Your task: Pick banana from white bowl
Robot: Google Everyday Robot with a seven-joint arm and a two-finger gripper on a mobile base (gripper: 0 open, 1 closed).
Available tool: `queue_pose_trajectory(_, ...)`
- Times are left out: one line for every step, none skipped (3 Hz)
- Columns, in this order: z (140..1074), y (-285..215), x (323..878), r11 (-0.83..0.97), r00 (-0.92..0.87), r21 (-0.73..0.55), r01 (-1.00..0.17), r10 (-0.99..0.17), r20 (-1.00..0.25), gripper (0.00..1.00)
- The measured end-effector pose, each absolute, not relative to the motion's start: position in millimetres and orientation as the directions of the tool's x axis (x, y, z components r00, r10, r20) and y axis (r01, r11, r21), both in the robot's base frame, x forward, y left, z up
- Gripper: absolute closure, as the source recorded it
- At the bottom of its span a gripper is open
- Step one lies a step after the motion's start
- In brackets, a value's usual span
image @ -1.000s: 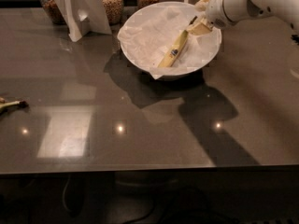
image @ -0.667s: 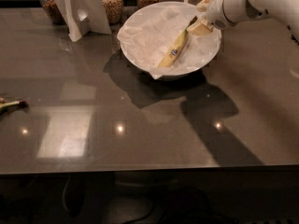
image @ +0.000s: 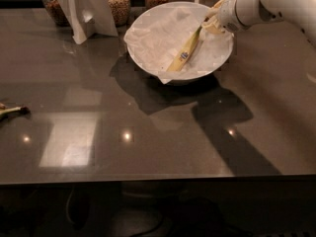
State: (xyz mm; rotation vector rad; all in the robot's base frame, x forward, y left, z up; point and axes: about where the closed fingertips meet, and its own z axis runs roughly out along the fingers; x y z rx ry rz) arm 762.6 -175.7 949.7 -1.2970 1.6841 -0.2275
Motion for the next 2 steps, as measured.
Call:
queue_pose_trajectory(948.9,-175.9,762.6,0.416,0.028,-0.64,-0.646,-0.824,-0.565,0.97)
queue_pose_trajectory(947.7,-175.7,761.4,0.414,0.031,-0.638,-0.649,-0.824,-0.566,1.0)
